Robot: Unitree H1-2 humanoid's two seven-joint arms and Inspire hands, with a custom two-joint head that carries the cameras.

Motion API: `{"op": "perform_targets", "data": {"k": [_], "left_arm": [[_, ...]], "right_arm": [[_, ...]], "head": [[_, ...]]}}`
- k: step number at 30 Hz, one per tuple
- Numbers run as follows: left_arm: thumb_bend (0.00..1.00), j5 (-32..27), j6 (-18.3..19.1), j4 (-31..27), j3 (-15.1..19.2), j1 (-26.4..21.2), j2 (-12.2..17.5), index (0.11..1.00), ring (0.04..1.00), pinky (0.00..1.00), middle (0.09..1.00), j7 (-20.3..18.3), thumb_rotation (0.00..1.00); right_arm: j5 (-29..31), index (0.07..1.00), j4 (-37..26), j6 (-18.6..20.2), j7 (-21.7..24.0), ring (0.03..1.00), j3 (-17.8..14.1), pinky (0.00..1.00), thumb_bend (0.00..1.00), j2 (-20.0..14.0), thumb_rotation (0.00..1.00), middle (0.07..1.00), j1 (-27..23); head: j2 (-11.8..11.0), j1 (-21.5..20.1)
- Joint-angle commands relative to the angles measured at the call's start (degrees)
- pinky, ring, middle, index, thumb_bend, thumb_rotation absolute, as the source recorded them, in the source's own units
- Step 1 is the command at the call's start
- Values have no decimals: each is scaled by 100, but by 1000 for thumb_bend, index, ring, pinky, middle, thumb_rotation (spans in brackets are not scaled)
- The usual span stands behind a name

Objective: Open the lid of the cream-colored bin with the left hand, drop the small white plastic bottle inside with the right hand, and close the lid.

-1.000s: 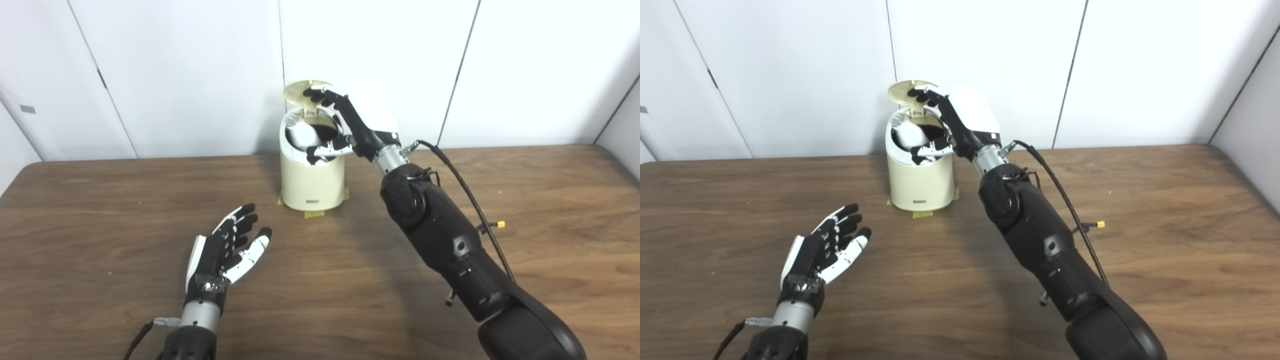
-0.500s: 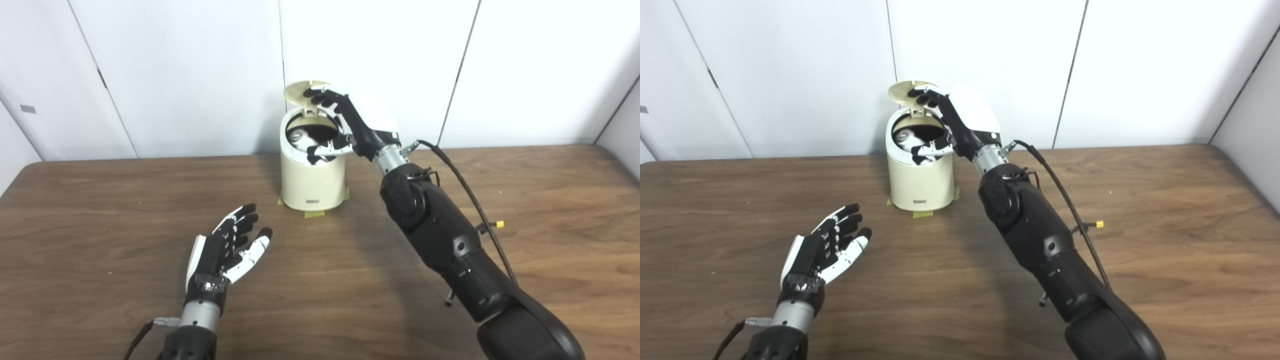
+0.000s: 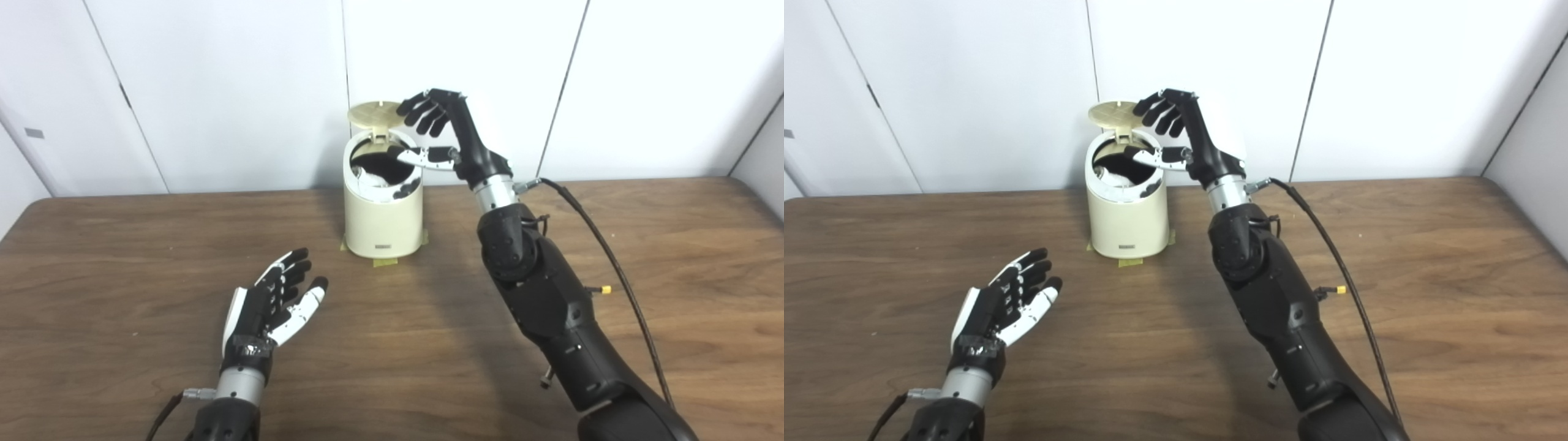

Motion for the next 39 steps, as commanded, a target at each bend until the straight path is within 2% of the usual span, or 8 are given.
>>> {"op": "perform_targets", "data": {"k": [1, 14, 16, 21, 23, 29, 33, 39], "left_arm": [[455, -53, -219, -19, 61, -246, -11, 872, 867, 849, 842, 103, 293], [453, -221, -48, 73, 340, -1014, 359, 878, 866, 864, 846, 109, 421], [451, -222, -40, 163, 327, -1222, 504, 886, 865, 836, 853, 53, 430], [431, -153, 70, 414, 255, -1800, 848, 882, 845, 799, 844, -137, 430], [398, -221, 88, 529, 286, -2028, 895, 885, 847, 810, 850, -229, 397], [419, -332, 48, 967, 179, -2602, 1162, 916, 884, 849, 893, -503, 531], [435, -475, 26, 1305, 168, -3040, 1208, 921, 903, 871, 901, -628, 566], [447, -433, -114, 1792, 57, -3604, 1367, 907, 904, 879, 897, -757, 671]], "right_arm": [[16, 509, -321, 61, 38, 429, -100, 349, 501, -112, 0, 488, -121], [1167, 536, -2195, 1581, 1432, 434, -673, 435, 515, -236, 0, 488, 1062], [1351, 511, -2494, 1814, 1601, 543, -739, 471, 522, -251, 5, 490, 1307], [1946, 498, -3059, 2061, 1852, 646, -995, 533, 508, -252, 154, 691, 1942], [2261, 708, -3227, 2142, 1921, 700, -1132, 597, 583, -206, 384, 740, 2186], [3057, 807, -3420, 2238, 2116, 842, -1360, 779, 546, -134, 734, 841, 2804], [3263, 832, -3508, 2309, 2087, 862, -1396, 787, 471, -51, 818, 870, 3116], [3574, 836, -3617, 2405, 1891, 848, -1572, 784, 449, 267, 738, 867, 3390]], "head": [[4, 14], [-51, 116], [-56, 122], [-81, 136], [-81, 166], [-99, 216], [-96, 237], [-107, 269]]}}
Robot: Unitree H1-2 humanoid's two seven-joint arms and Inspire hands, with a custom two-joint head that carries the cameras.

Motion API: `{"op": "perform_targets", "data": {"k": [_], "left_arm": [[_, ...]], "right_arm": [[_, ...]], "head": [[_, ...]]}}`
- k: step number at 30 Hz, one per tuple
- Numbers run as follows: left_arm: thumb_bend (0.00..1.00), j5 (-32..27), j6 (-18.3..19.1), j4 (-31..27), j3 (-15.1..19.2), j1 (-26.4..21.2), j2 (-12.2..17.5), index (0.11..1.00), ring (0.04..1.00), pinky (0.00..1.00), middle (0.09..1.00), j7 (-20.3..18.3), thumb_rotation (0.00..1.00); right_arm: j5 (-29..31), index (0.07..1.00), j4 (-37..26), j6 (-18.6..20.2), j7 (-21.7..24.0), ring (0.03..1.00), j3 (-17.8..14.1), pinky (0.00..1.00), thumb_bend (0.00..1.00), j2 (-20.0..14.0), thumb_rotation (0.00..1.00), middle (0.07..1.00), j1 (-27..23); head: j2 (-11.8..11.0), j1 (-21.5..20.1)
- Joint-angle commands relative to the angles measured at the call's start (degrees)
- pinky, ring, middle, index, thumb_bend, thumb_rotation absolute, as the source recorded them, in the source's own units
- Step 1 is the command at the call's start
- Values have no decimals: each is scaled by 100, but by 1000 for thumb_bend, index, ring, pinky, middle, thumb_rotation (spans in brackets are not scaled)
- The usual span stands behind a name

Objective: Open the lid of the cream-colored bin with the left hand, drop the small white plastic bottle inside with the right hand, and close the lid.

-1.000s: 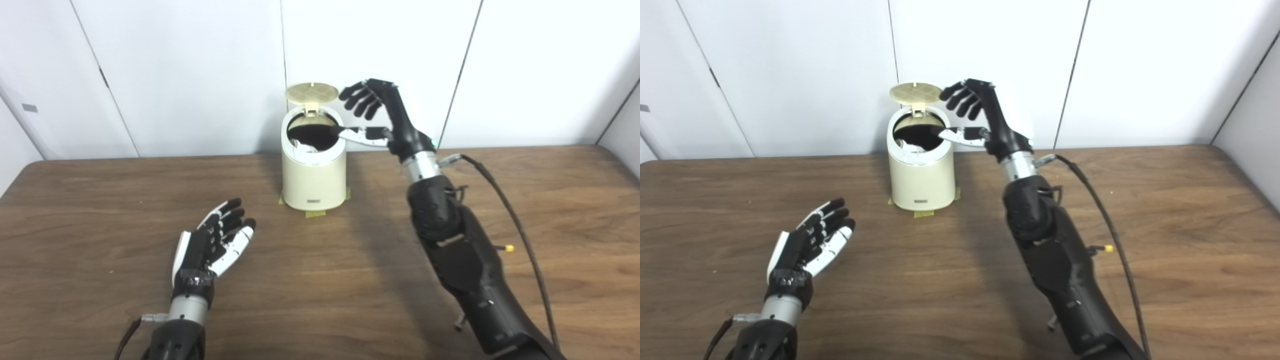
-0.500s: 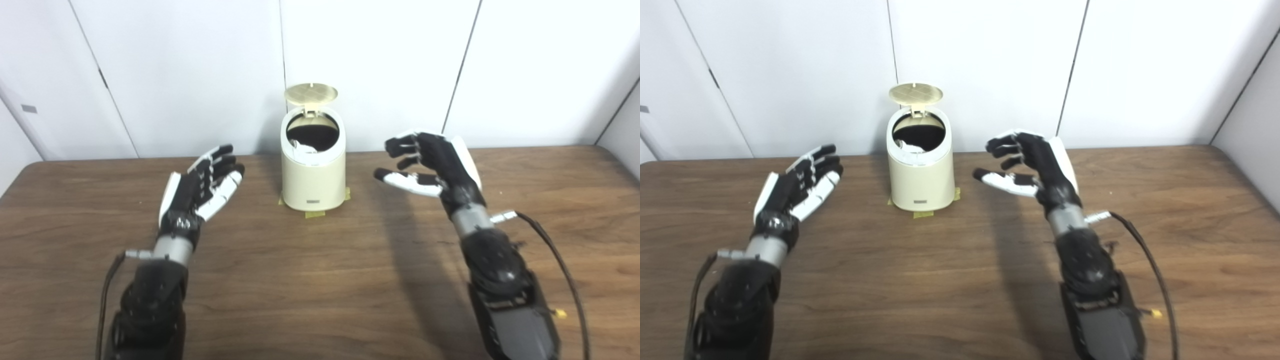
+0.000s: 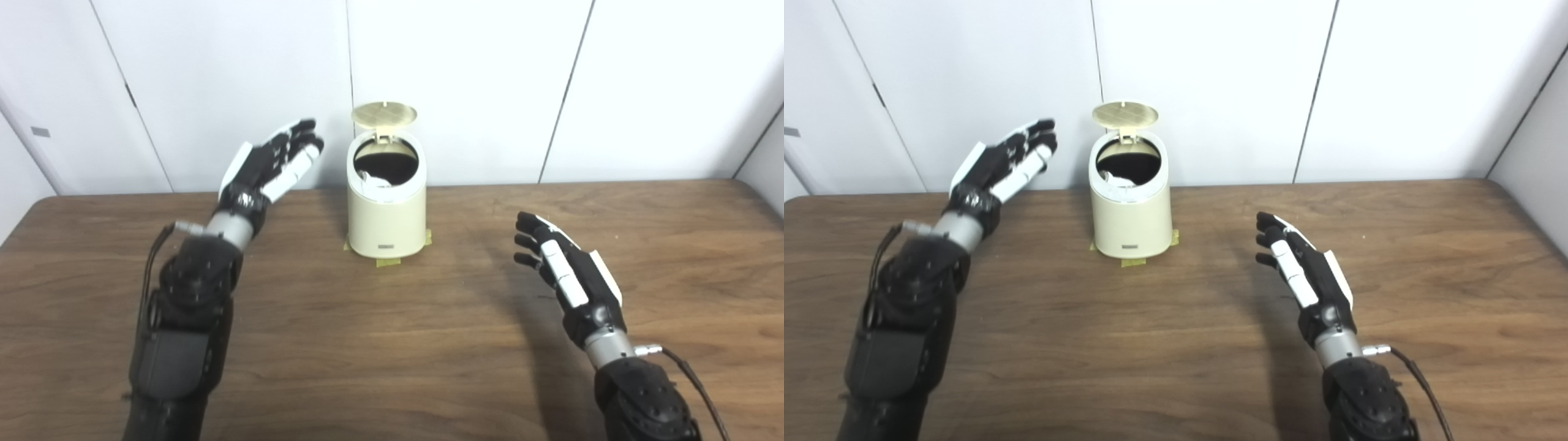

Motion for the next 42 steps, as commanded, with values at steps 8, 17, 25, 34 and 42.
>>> {"op": "perform_targets", "data": {"k": [8, 17, 25, 34, 42], "left_arm": [[424, 121, -292, 819, -232, -1256, 367, 901, 909, 878, 907, -182, 718], [446, 192, -455, 1557, -470, -1811, 407, 902, 893, 871, 888, -325, 779], [413, 486, -883, 1905, -806, -2117, 430, 860, 877, 852, 866, -444, 918], [403, 1145, -1142, 1943, -1419, -2348, 439, 798, 890, 886, 834, -532, 933], [428, 1560, -1164, 1756, -1725, -2424, 523, 789, 838, 867, 793, -880, 993]], "right_arm": [[356, 854, -446, -123, -268, 850, -151, 795, 464, 354, 801, 869, 202], [425, 858, -380, -288, -302, 846, -114, 789, 438, 387, 848, 860, 354], [447, 878, -323, -344, -191, 839, 32, 738, 520, 249, 808, 871, 396], [472, 884, -246, -335, -208, 826, 26, 715, 563, 202, 785, 863, 351], [543, 875, -56, -309, -195, 833, -2, 744, 583, 197, 742, 864, 275]], "head": [[-10, 58], [-39, 71], [-43, -7], [-43, -7], [-50, -13]]}}
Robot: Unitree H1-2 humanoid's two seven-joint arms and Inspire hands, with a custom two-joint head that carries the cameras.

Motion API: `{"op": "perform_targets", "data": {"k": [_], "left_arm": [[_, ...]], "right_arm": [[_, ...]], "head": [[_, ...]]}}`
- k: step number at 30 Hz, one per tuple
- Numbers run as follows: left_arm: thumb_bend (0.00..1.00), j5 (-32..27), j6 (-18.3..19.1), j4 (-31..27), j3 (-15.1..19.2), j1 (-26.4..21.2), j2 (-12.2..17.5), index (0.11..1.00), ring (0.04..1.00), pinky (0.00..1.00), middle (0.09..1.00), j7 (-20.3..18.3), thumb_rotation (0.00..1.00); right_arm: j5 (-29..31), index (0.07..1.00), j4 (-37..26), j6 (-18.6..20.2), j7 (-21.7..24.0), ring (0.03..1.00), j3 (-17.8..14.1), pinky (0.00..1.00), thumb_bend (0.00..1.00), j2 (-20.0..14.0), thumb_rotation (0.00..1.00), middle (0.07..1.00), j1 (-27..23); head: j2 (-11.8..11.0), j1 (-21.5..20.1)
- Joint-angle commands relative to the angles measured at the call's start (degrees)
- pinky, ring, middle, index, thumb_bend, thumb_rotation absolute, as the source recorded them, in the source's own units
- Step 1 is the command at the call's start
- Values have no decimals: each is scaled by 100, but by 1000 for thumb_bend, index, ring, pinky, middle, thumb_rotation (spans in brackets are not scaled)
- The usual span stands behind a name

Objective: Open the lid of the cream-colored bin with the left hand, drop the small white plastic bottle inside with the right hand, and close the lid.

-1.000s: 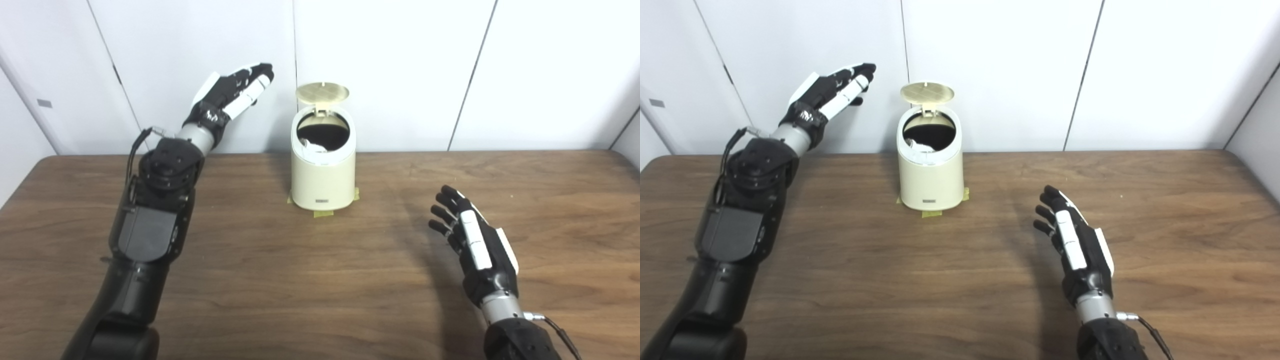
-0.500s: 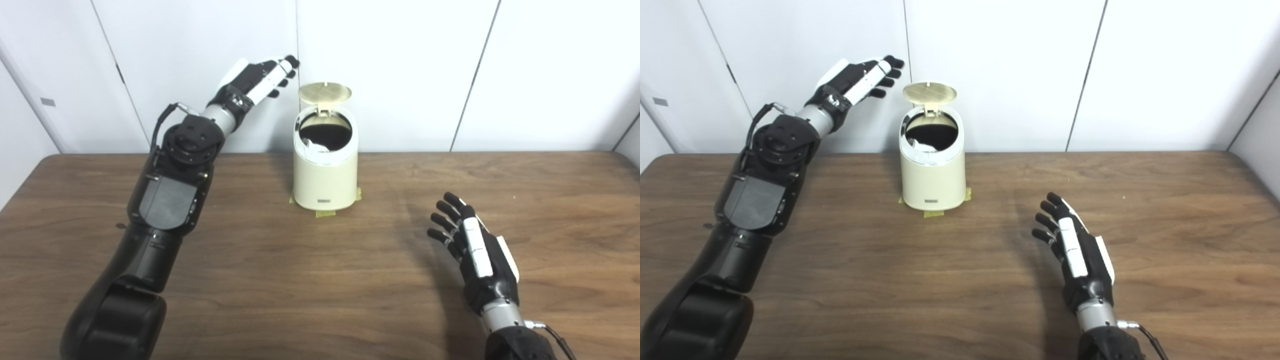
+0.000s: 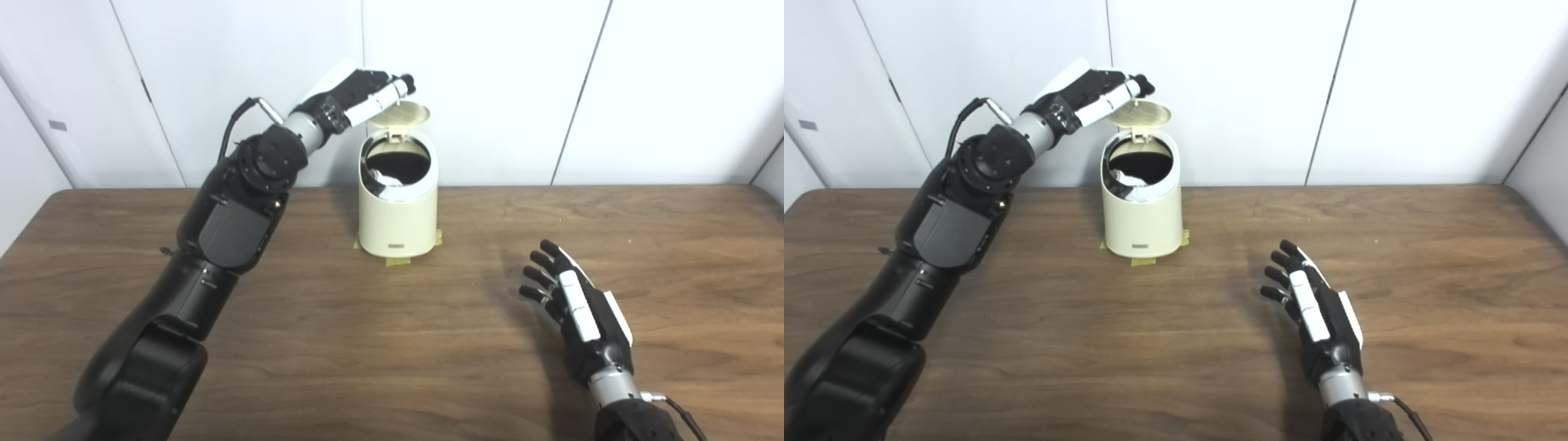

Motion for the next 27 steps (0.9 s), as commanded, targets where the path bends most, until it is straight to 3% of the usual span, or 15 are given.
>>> {"op": "perform_targets", "data": {"k": [1, 4, 8, 11, 20, 27], "left_arm": [[423, 193, -152, -257, 6, -447, 117, 787, 842, 891, 777, -11, 997], [407, 281, -199, -323, -9, -429, 128, 773, 832, 892, 749, -61, 1000], [396, 471, -324, -468, -73, -355, 173, 733, 777, 798, 720, -109, 999], [400, 507, -257, -606, -91, -305, 189, 732, 772, 786, 730, -264, 969], [441, 864, 58, -1042, -276, -85, 312, 736, 767, 771, 739, -694, 998], [460, 1019, 373, -1156, -392, 119, 290, 763, 781, 761, 752, -970, 999]], "right_arm": [[76, 875, -38, -251, 43, 836, -34, 750, 584, -15, 727, 864, -224], [63, 875, 0, -240, 23, 837, -32, 752, 585, -8, 708, 864, -239], [26, 870, 59, -261, 10, 837, -15, 750, 582, -2, 693, 857, -255], [-14, 866, 127, -285, -8, 834, -11, 736, 581, -7, 677, 853, -266], [-95, 879, 236, -294, -28, 836, -13, 736, 566, -47, 664, 859, -296], [-323, 889, 248, -321, -22, 817, 102, 693, 536, -106, 709, 852, -308]], "head": [[3, 5], [8, -1], [18, -11], [25, -18], [59, -43], [85, -93]]}}
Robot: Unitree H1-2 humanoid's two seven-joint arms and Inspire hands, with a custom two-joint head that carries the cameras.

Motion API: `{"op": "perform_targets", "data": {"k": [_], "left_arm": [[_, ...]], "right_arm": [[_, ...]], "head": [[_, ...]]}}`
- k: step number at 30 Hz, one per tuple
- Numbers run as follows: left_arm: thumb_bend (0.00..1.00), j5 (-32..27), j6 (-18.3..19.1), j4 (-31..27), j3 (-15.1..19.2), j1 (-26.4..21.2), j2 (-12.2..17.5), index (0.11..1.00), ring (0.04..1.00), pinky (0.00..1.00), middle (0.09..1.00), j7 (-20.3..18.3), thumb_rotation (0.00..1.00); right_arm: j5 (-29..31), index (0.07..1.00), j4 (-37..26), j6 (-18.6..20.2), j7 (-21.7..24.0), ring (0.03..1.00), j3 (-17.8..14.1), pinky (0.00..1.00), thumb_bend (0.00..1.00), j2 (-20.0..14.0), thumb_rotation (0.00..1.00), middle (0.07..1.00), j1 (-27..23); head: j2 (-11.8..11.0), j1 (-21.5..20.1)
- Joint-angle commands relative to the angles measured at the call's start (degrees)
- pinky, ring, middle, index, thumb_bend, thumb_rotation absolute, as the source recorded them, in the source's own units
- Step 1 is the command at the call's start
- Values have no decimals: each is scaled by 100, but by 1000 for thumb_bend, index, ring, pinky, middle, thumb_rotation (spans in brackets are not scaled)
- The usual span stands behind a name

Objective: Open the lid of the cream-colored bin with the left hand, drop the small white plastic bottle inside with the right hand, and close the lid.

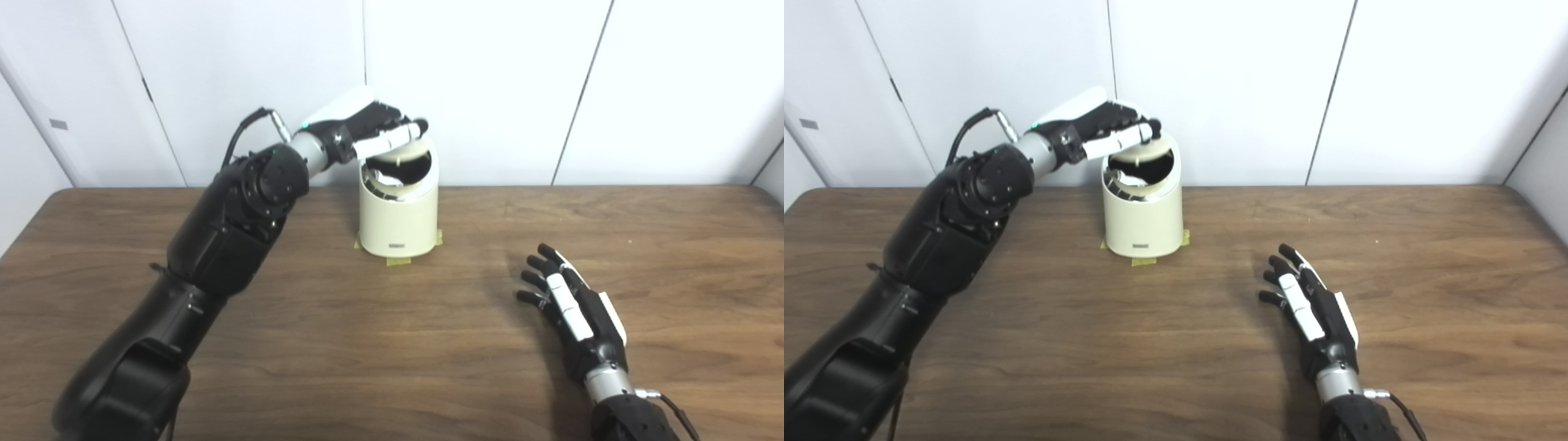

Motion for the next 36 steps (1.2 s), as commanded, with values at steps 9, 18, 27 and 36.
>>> {"op": "perform_targets", "data": {"k": [9, 18, 27, 36], "left_arm": [[481, 228, -22, -21, -103, 32, 78, 800, 822, 781, 811, -116, 1000], [485, 373, -139, -92, -204, 271, 161, 826, 855, 812, 849, -173, 1000], [472, 1570, -379, -723, -920, 407, 465, 801, 838, 819, 827, -392, 964], [482, 2441, -874, -713, -1345, 437, 570, 810, 864, 904, 843, -707, 1000]], "right_arm": [[-320, 884, -180, -128, -37, 789, 97, 678, 473, -99, 632, 827, -127], [-396, 881, -176, -113, -4, 781, 123, 674, 511, -179, 601, 819, -114], [-422, 872, -208, -75, -18, 766, 114, 661, 519, -190, 601, 813, -98], [-422, 875, -241, -40, 6, 763, 123, 652, 486, -194, 631, 812, -119]], "head": [[58, -18], [131, -29], [185, -29], [223, -69]]}}
